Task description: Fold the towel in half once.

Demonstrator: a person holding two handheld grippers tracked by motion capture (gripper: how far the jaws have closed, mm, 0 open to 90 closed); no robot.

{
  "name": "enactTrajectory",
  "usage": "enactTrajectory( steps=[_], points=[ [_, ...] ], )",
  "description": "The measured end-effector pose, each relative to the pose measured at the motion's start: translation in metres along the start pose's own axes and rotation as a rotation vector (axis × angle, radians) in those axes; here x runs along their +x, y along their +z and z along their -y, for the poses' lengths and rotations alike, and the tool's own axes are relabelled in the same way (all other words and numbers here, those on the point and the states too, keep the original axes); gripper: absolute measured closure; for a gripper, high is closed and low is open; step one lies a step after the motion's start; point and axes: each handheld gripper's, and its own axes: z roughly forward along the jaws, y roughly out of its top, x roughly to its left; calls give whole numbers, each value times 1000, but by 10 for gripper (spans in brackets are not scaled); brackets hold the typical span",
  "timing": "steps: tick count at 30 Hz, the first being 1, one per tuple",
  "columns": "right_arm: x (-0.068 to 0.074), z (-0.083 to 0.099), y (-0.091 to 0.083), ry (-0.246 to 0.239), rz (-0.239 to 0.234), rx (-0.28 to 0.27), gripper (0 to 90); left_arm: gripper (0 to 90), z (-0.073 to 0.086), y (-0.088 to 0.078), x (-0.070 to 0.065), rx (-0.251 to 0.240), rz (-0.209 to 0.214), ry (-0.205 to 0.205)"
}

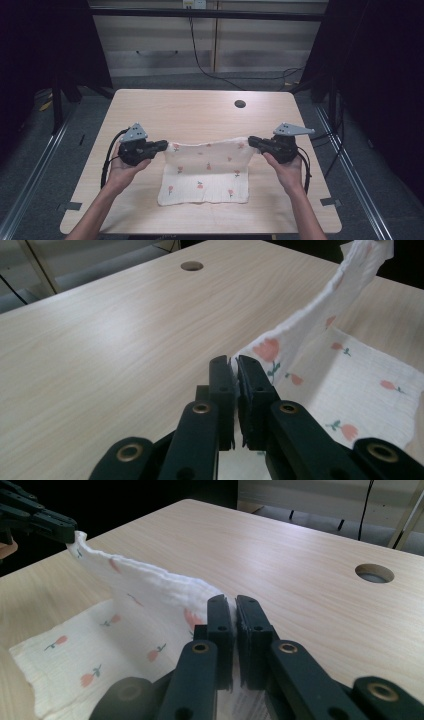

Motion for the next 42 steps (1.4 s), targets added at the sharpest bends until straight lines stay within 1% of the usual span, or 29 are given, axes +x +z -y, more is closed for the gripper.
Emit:
enactTrajectory(
  steps=[2,3,4,5,6,9,10,11,14,15,16,17,19,20,21,22,23,24,25,27,30,32,33,35,36,37,39,41,42],
  points=[
    [2,4,-3,-4,-9,12,858,860,4,-4,-1,5,6,-4],
    [3,7,-4,-1,-12,21,859,859,6,-5,-2,-9,30,-16],
    [5,10,-4,-7,-16,31,858,859,7,-7,-2,-16,39,-26],
    [7,12,-4,-7,-20,39,858,859,9,-7,-4,-11,40,-28],
    [8,15,-4,-12,-26,46,859,859,10,-9,-6,-3,35,-12],
    [14,23,-5,-19,-35,69,858,860,17,-11,-11,13,32,1],
    [16,26,-5,-24,-36,71,858,860,20,-11,-13,21,39,-4],
    [19,30,-5,-26,-43,77,858,860,24,-10,-14,32,41,0],
    [26,43,-6,-32,-54,108,859,860,34,-8,-19,72,43,10],
    [27,47,-5,-33,-62,121,858,860,37,-8,-21,85,50,6],
    [29,50,-5,-35,-64,135,858,861,38,-7,-23,104,51,17],
    [30,53,-5,-39,-64,150,858,861,39,-9,-25,102,51,24],
    [32,58,-6,-39,-70,170,858,861,39,-12,-28,87,71,17],
    [32,61,-5,-35,-72,181,858,861,40,-11,-30,97,69,23],
    [33,64,-5,-40,-74,193,857,861,42,-10,-31,115,72,26],
    [33,68,-5,-34,-73,200,857,860,46,-8,-32,129,79,20],
    [33,72,-4,-28,-79,201,856,860,50,-6,-33,144,80,31],
    [33,75,-4,-24,-82,207,855,860,54,-3,-35,160,91,24],
    [34,79,-3,-19,-85,219,854,859,58,-2,-36,176,93,25],
    [36,84,-2,-28,-86,243,852,859,65,1,-38,187,115,12],
    [37,86,-2,-24,-88,255,847,858,70,5,-41,205,130,23],
    [37,88,-1,-20,-89,265,842,855,73,6,-45,209,141,14],
    [37,90,-1,-18,-89,270,839,854,74,6,-46,225,147,30],
    [39,92,0,-19,-89,287,825,832,77,7,-50,224,153,27],
    [39,93,0,-19,-90,291,812,824,78,8,-50,232,157,32],
    [40,93,0,-17,-87,292,800,817,78,7,-51,235,151,29],
    [41,93,-1,-14,-96,287,778,783,78,6,-50,226,162,21],
    [42,90,-4,-14,-96,274,741,753,76,3,-48,201,169,12],
    [42,89,-7,-5,-94,264,725,731,75,2,-46,188,176,-3]
  ],
)
